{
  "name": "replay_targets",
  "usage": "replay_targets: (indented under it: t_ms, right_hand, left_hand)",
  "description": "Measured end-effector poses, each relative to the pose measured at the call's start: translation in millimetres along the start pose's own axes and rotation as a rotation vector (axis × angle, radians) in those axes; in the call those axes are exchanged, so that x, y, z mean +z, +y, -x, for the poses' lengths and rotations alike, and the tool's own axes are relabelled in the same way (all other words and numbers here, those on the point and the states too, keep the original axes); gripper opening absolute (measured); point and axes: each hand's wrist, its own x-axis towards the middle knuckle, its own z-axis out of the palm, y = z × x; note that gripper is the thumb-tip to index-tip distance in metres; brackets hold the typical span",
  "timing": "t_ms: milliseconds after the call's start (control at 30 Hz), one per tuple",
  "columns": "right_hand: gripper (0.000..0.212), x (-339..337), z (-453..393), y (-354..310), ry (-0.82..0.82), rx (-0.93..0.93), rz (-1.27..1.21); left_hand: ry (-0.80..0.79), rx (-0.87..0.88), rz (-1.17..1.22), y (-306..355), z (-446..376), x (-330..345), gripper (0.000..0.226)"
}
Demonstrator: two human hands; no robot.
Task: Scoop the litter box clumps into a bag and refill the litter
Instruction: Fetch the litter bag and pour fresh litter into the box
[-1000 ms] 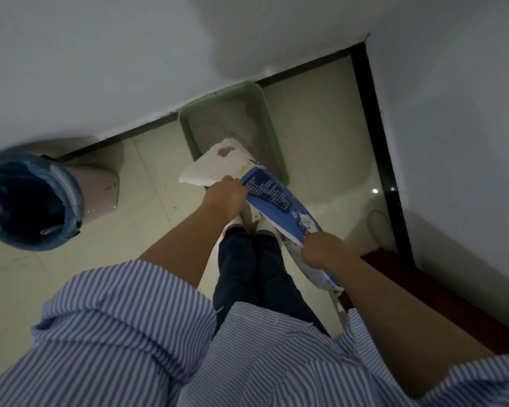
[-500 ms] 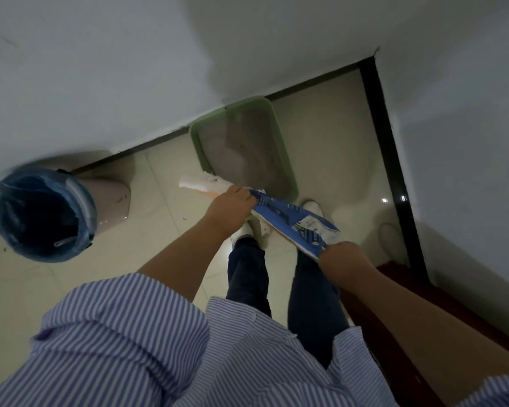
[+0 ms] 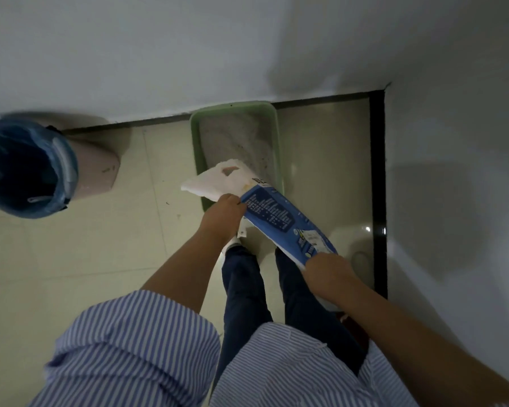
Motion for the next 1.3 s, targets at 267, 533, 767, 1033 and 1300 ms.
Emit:
replay_targets:
  t_ms: [267,533,767,1033,1300]
  right_hand:
    - [0.028,-18,2,5,-0.012,0.045,-0.065]
    - [0.03,-14,-2,5,-0.035,0.1,-0.157]
    - [0.044,-7,-8,10,-0.068,0.132,-0.159]
    - [0.028,-1,-1,17,-0.109,0.095,-0.077]
    - [0.029,12,-7,27,-0.105,0.011,0.034]
  left_hand:
    - [0.04,-0.054,0.071,3,-5,-12,0.036]
    - [-0.026,-0.085,0.123,1,0,-8,0.036]
    - [-0.047,-0.106,0.136,5,3,-10,0.036]
    - [-0.152,-0.103,0.12,9,17,6,0.035]
    - [-0.173,-0.142,0.151,21,32,19,0.04]
